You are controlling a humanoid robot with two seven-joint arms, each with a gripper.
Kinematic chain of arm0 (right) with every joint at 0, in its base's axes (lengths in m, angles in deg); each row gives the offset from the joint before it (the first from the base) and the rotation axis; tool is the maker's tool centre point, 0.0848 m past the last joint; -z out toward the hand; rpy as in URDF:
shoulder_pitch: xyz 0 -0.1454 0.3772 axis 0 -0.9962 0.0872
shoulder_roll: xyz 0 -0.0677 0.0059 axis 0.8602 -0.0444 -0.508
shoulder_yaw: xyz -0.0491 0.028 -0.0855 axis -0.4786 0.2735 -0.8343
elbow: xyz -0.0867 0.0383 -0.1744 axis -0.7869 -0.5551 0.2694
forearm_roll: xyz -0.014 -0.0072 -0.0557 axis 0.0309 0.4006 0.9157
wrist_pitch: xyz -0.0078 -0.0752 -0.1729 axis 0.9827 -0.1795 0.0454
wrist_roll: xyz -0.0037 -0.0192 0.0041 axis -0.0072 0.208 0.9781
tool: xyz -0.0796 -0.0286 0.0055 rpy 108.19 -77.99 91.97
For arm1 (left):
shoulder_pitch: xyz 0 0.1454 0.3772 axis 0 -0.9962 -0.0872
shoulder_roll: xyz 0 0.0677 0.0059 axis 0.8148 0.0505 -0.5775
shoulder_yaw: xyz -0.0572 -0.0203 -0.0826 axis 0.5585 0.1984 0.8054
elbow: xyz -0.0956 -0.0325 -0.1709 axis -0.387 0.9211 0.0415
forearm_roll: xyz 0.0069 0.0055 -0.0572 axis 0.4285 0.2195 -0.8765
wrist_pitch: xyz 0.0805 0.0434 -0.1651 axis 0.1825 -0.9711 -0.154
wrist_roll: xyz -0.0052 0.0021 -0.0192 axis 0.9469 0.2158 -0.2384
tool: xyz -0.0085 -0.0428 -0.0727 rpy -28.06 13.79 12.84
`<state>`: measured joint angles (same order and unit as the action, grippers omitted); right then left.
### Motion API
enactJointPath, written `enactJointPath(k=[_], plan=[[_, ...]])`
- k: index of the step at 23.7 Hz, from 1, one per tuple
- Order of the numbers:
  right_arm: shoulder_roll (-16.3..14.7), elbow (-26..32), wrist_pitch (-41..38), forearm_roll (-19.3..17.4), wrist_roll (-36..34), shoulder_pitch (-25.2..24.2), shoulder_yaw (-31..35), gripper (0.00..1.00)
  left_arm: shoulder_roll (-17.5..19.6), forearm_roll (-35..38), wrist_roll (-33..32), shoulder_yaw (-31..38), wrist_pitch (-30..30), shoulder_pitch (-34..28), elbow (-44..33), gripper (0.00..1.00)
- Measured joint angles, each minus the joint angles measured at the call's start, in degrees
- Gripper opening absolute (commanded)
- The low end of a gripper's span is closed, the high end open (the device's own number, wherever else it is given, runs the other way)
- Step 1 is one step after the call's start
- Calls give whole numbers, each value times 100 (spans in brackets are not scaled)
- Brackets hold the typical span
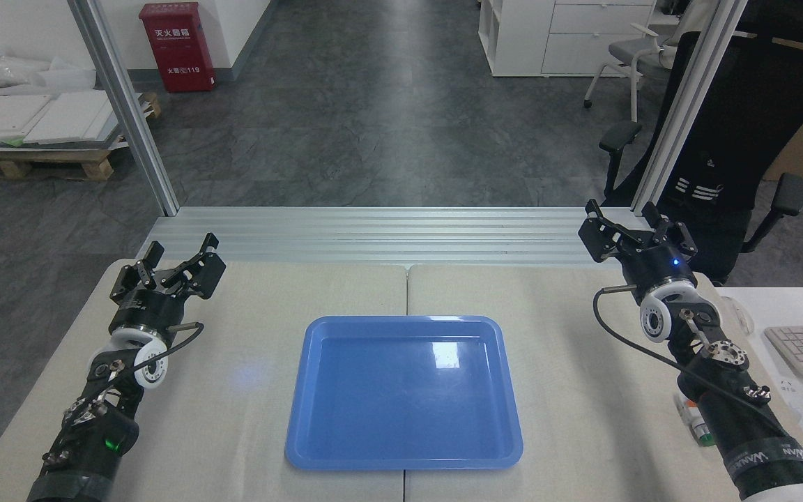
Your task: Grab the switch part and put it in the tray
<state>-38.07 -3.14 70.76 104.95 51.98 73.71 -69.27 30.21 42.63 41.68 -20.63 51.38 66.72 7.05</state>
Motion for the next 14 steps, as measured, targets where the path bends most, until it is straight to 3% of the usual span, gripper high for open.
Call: enactJointPath(k=[14], plan=[[-5, -29, 31, -54, 100, 34, -30, 99, -1, -5, 0, 0, 1, 0, 0, 100]])
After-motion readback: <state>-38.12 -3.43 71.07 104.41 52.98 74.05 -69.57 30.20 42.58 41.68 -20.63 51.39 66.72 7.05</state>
